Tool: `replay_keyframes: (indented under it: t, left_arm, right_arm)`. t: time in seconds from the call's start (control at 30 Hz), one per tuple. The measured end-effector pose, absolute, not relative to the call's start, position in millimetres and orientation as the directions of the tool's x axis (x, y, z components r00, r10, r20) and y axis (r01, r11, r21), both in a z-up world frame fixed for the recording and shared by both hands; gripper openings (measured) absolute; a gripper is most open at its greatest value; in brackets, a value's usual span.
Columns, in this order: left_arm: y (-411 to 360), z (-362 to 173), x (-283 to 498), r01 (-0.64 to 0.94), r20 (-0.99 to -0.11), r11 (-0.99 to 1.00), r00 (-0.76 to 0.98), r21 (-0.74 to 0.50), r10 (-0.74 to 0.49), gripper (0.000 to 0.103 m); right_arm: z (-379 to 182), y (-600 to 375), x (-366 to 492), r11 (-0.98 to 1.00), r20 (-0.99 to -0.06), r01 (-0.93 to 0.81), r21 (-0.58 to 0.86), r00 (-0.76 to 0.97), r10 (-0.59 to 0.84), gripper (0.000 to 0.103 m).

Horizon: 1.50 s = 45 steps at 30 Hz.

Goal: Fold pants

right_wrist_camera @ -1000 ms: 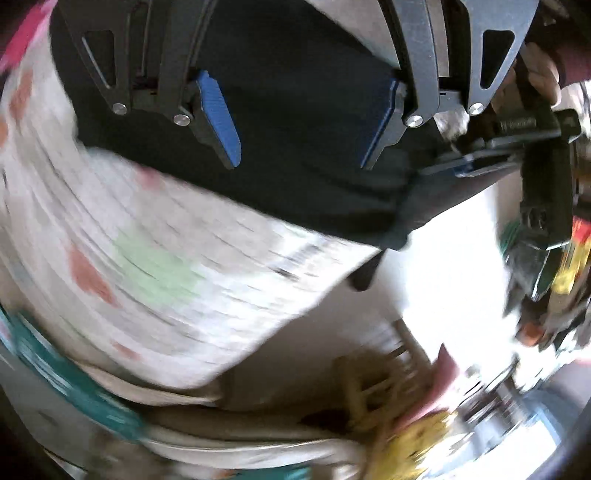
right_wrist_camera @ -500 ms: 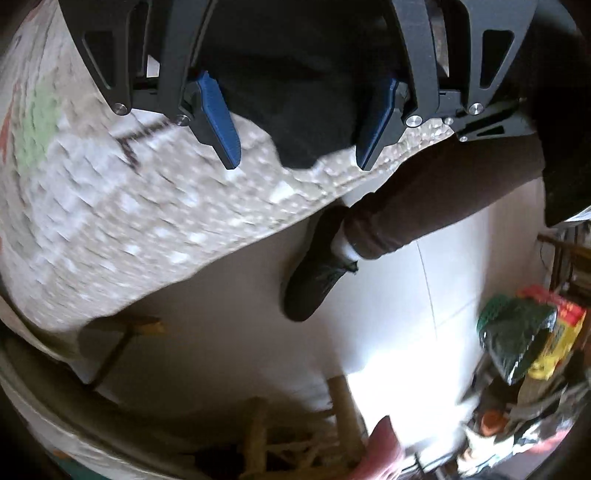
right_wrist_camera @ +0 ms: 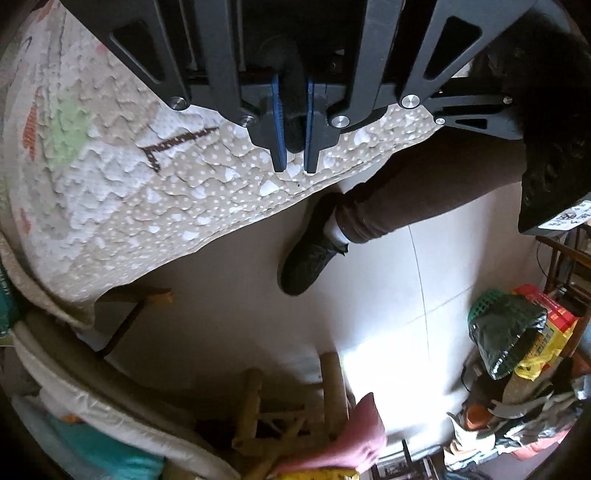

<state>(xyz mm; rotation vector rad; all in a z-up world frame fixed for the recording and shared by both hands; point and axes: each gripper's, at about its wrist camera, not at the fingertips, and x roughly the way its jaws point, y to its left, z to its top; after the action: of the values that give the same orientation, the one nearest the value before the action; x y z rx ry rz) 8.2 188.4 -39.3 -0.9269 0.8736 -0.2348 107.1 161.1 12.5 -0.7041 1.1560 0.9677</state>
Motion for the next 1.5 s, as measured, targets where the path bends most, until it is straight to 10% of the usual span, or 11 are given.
replay_keyframes:
  t: [0.83, 1.03, 1.5]
  left_arm:
    - [-13, -16, 53, 0.020, -0.710, 0.803, 0.455, -0.596, -0.538, 0.027]
    - [-24, 11, 30, 0.117, -0.716, 0.826, 0.442, -0.551, -0.540, 0.043]
    - [28, 17, 22, -0.021, -0.784, 0.894, 0.491, -0.448, -0.381, 0.047]
  right_arm:
    - [24, -98, 147, 0.748, -0.886, -0.626, 0.222, 0.191, 0.423, 0.014]
    - [26, -164, 153, 0.828, -0.850, -0.473, 0.299, 0.262, 0.457, 0.045]
    - [80, -188, 94, 0.835, -0.751, -0.416, 0.359, 0.403, 0.524, 0.047]
